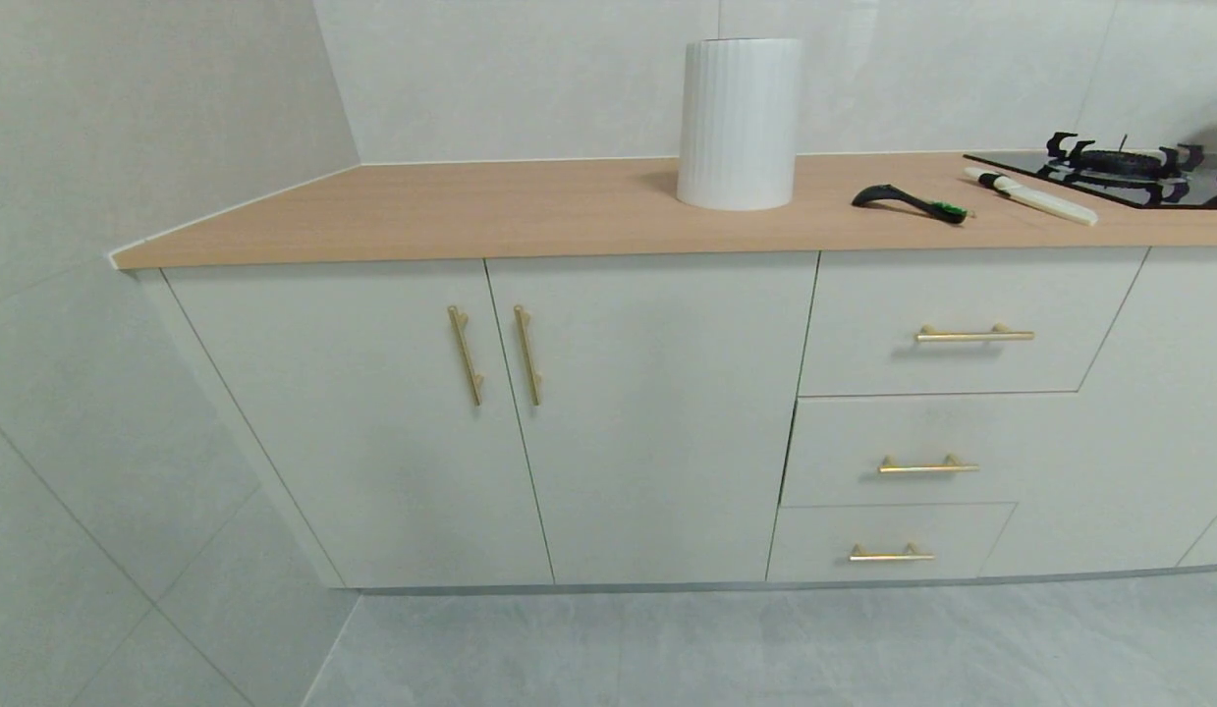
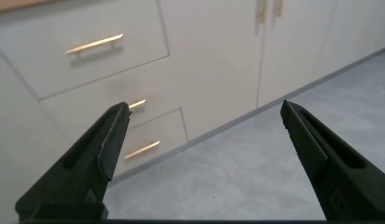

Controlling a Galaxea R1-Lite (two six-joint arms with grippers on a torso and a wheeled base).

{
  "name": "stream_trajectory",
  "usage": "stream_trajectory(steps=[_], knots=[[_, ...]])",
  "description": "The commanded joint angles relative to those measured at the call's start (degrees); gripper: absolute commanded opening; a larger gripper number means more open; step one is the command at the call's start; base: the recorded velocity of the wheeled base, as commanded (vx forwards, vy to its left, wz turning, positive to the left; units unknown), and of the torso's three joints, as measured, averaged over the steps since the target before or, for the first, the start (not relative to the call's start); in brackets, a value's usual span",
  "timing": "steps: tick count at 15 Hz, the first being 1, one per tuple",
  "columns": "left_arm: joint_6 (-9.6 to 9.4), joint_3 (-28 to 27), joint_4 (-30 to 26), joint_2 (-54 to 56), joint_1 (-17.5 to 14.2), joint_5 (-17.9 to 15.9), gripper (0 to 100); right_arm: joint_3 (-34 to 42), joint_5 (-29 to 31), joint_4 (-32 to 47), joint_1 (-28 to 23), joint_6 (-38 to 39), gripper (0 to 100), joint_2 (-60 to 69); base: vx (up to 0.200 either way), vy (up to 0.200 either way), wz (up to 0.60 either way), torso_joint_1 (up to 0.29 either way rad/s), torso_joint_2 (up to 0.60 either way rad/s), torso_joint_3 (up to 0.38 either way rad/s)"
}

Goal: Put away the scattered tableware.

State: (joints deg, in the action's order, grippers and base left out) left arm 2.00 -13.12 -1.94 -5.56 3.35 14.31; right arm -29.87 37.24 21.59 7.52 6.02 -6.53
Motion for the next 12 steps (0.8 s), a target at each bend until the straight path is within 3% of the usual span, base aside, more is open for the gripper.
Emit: stream_trajectory(steps=[1, 2, 5, 7, 10, 11, 12], knots=[[0.11, 1.0, -0.2, 2.9, -2.1, -0.3, 100, 0.0, -0.2, 0.2, -3.4, -0.4, 100, 1.0, 0.000, 0.000, 0.00, 0.000, 0.00, 0.000], [0.20, 2.6, -0.3, 5.3, -3.8, -0.2, 100, 2.5, -2.3, 0.3, -8.5, -1.7, 100, 1.6, 0.000, 0.000, 0.00, 0.000, 0.00, 0.000], [0.55, 9.8, 1.7, 5.5, -3.7, -0.7, 100, 7.0, -6.2, 0.1, -7.4, -2.0, 100, 6.5, 0.000, 0.000, 0.00, 0.000, 0.00, 0.000], [0.81, 13.1, 4.5, 5.5, -3.7, -3.6, 100, 11.5, -11.9, -1.4, -7.4, -1.9, 100, 6.4, 0.000, 0.000, 0.00, 0.000, 0.00, 0.000], [1.34, 13.1, 4.2, 5.5, -3.7, -5.2, 100, 20.6, -22.7, -13.9, -7.4, -2.9, 100, 6.4, 0.000, 0.000, 0.00, 0.000, 0.00, 0.000], [1.16, 13.1, 4.2, 5.5, -3.7, -5.8, 100, 21.5, -23.7, -15.1, -7.4, -3.4, 100, 6.4, 0.000, 0.000, 0.00, 0.000, 0.00, 0.000], [-1.03, 13.1, 3.1, 5.5, -3.7, -9.8, 100, 27.3, -28.7, -21.2, -7.4, -5.1, 100, 6.4, 0.000, 0.000, 0.00, 0.000, 0.00, 0.000]])
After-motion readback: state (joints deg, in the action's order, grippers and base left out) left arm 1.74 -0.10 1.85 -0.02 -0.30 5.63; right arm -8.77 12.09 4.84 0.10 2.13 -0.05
